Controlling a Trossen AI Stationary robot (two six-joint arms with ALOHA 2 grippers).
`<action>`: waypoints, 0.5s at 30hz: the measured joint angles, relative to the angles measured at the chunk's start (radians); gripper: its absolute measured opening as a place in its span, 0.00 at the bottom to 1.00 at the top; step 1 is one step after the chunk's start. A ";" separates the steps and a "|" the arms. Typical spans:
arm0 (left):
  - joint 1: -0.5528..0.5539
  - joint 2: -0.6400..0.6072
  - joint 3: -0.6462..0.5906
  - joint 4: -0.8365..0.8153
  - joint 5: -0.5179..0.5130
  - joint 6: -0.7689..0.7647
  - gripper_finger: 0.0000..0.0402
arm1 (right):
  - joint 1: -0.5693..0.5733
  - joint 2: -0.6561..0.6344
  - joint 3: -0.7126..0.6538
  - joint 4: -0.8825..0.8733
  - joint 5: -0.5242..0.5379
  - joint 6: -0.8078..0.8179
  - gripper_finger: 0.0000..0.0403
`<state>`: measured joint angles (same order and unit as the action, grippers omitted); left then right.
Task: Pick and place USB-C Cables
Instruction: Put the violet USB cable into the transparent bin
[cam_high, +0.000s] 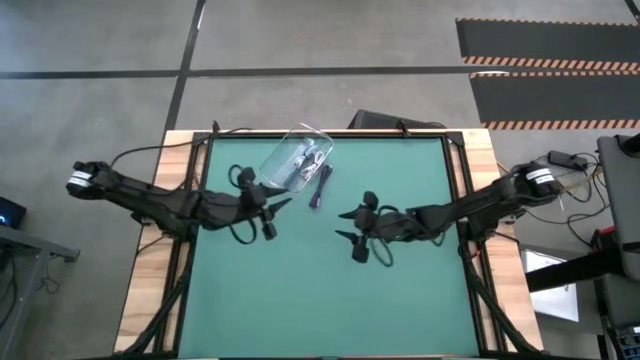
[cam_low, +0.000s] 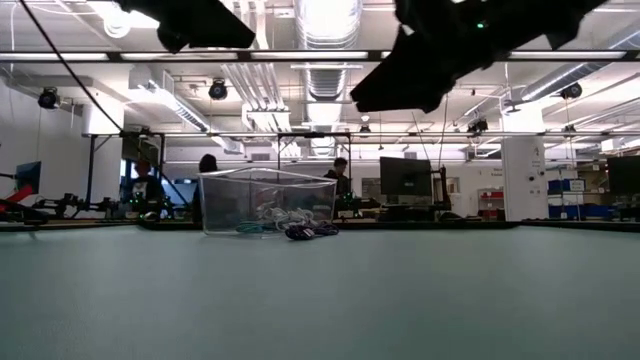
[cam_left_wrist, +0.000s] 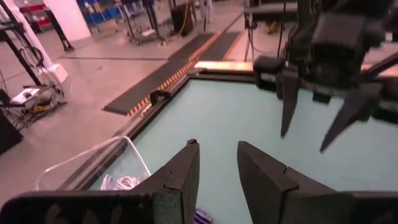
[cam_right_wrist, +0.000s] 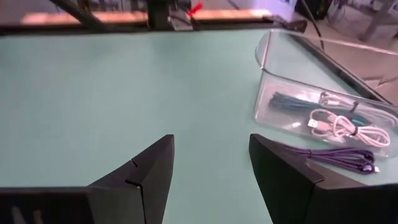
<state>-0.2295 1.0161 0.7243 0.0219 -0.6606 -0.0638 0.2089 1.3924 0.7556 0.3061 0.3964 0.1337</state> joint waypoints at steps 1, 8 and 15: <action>0.000 -0.021 -0.012 0.004 0.000 0.001 0.23 | -0.002 0.021 0.029 -0.026 0.004 0.000 0.50; 0.000 -0.140 -0.084 -0.001 0.000 -0.008 0.23 | -0.026 0.158 0.185 -0.131 0.007 -0.020 0.50; 0.000 -0.220 -0.127 -0.003 0.000 -0.008 0.23 | -0.057 0.270 0.288 -0.208 0.004 -0.025 0.50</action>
<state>-0.2295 0.7962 0.5969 0.0187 -0.6603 -0.0715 0.1516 1.6622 1.0437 0.0983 0.4004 0.1084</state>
